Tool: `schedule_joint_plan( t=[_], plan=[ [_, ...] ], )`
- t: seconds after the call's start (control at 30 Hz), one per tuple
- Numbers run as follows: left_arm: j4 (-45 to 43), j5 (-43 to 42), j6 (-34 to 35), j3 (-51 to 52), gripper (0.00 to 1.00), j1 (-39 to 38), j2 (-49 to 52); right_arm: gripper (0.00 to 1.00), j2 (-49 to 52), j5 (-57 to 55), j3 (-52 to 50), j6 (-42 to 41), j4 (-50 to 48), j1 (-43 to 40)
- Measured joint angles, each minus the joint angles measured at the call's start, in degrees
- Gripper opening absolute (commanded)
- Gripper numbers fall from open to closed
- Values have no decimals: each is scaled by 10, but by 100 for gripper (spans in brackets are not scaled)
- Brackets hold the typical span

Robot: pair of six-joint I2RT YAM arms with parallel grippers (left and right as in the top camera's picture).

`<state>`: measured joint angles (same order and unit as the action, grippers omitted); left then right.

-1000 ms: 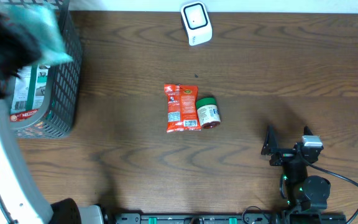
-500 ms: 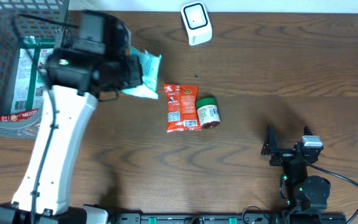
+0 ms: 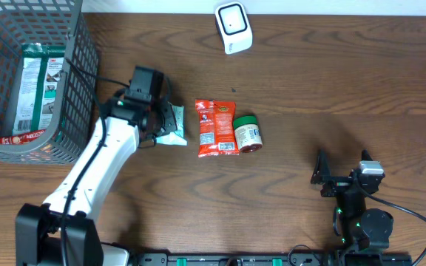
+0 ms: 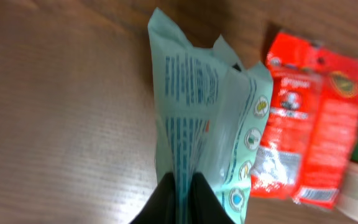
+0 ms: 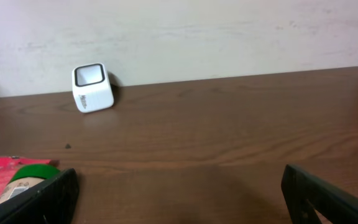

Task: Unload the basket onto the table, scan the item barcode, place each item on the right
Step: 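Carry the wipes packet out and lower it left of the red packet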

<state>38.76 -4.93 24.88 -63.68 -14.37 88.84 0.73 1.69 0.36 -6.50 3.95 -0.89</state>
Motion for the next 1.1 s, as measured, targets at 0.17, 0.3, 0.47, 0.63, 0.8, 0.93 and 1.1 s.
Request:
schedule_joint_plan(
  t=[0.17, 0.3, 0.47, 0.63, 0.8, 0.93, 1.1],
  plan=[
    [-83, 3, -27, 60, 7, -11, 0, 99, 0, 0, 0, 0, 0, 0],
    [-123, 4, -46, 90, 7, -22, 3, 99, 0, 0, 0, 0, 0, 0],
    [-168, 4, -56, 113, 7, -24, 30, 99, 0, 0, 0, 0, 0, 0],
    [-197, -7, -57, 116, 7, -24, 54, 99, 0, 0, 0, 0, 0, 0],
    [-199, -14, -59, 116, 60, -24, 57, 99, 0, 0, 0, 0, 0, 0],
    [-193, -16, -80, 115, 65, -24, 57, 99, 0, 0, 0, 0, 0, 0],
    [-171, -16, -97, 96, 48, -23, 47, 99, 0, 0, 0, 0, 0, 0]
  ],
)
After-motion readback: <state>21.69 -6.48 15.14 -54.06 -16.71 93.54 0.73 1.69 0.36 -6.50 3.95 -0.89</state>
